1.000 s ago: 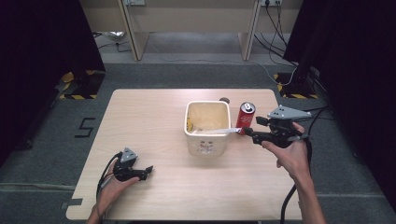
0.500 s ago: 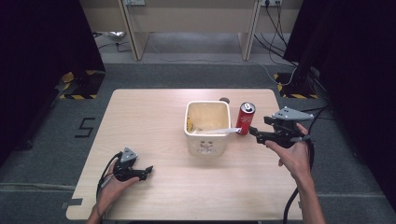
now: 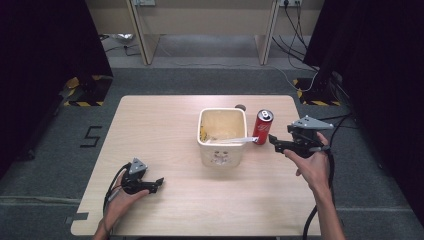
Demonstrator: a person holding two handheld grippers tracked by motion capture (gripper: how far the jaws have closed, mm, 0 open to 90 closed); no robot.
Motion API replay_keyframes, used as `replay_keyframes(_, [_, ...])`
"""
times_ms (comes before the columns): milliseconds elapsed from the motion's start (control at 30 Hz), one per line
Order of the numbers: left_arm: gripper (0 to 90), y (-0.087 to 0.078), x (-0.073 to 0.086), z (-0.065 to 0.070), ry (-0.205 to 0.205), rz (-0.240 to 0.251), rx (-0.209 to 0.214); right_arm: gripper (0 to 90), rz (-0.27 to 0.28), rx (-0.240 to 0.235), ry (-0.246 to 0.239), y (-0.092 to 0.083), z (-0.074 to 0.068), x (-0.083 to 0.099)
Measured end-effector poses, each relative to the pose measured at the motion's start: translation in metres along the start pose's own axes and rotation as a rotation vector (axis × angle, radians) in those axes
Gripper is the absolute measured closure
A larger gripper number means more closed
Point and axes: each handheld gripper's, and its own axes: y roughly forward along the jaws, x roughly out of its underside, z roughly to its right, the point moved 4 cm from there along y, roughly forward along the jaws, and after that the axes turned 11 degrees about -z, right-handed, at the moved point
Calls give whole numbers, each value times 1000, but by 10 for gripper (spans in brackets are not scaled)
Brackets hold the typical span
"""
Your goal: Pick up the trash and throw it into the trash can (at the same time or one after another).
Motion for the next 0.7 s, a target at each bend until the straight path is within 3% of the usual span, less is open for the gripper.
replay_keyframes(700, [137, 0, 0, 0, 1, 0, 0, 227, 4, 51, 51, 29, 18, -6])
